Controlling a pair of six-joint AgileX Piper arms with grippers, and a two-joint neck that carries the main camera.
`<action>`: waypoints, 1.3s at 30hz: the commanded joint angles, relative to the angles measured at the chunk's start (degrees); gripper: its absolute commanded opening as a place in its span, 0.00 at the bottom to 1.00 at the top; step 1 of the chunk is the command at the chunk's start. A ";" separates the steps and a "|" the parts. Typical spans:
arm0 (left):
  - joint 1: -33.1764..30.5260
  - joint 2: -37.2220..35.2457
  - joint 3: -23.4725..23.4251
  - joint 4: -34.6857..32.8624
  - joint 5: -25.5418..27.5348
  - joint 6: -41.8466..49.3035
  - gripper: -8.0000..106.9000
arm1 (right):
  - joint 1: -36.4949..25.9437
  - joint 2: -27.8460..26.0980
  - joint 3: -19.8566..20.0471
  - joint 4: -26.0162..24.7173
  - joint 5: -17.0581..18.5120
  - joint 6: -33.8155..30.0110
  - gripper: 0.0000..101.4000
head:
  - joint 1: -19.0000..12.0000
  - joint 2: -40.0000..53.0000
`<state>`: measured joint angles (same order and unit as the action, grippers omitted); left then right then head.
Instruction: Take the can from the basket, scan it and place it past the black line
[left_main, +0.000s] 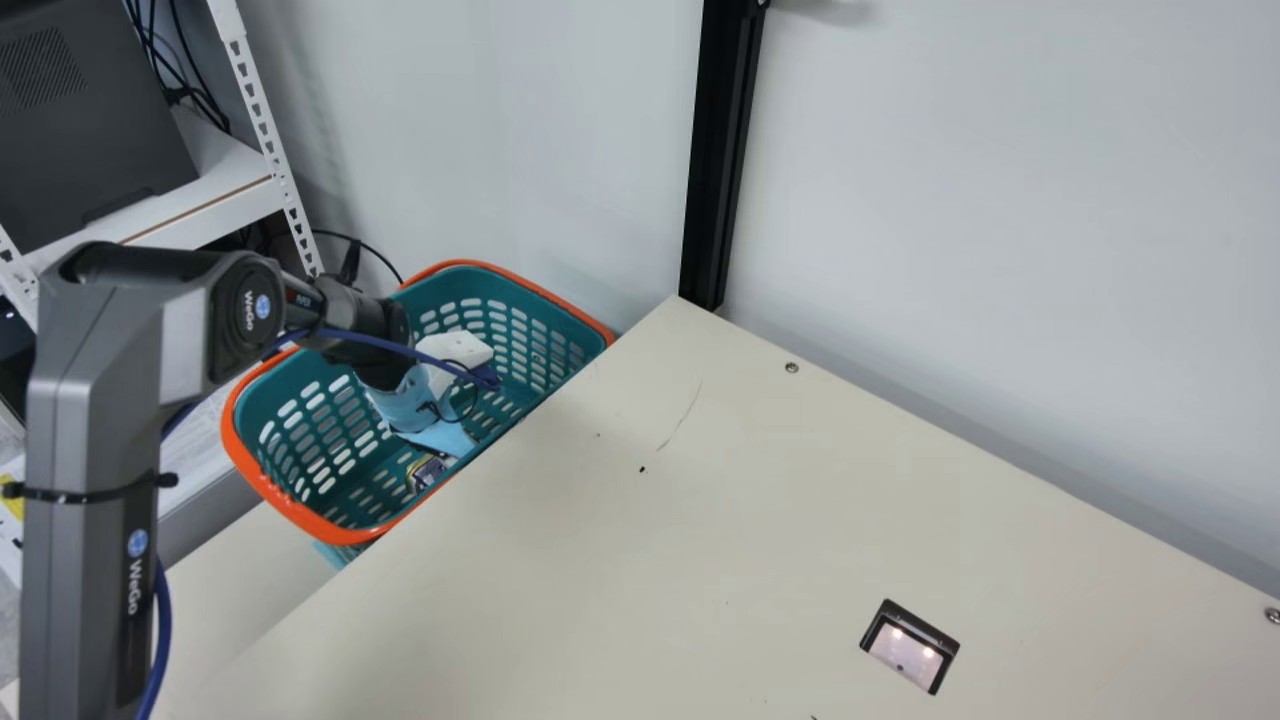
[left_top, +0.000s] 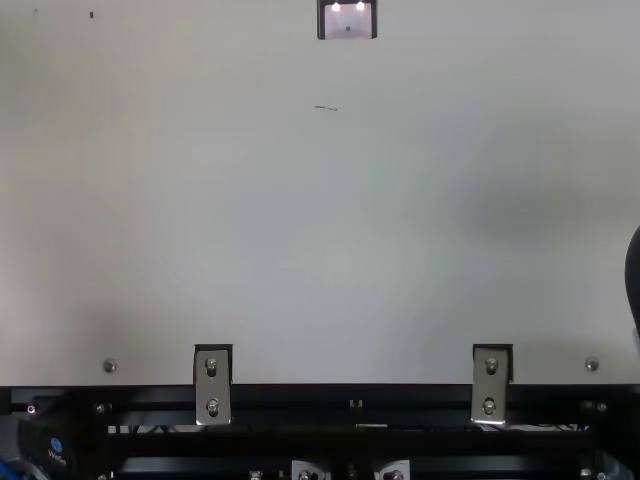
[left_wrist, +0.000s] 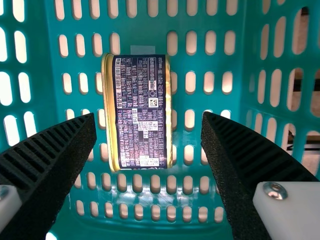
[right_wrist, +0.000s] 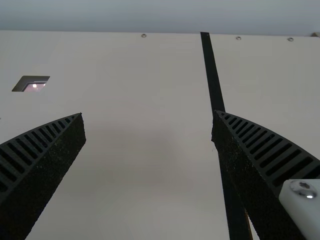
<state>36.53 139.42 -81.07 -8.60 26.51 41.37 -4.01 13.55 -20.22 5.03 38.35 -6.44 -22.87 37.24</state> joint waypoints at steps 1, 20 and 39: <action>0.11 0.51 -0.37 -0.06 -0.07 0.06 0.85 | 0.00 0.00 0.00 0.00 0.00 0.00 1.00 | -2.13 1.18; 0.67 7.77 -6.61 -0.08 0.21 0.21 0.85 | 0.00 0.00 0.00 0.00 0.07 0.00 1.00 | -2.13 1.18; 0.35 6.26 -6.66 0.16 -1.11 0.29 0.16 | 0.00 0.00 0.00 0.00 0.07 0.00 1.00 | -2.13 1.18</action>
<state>36.82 146.15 -87.82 -8.56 25.49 41.84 -4.01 13.55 -20.22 5.03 38.43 -6.44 -22.87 37.24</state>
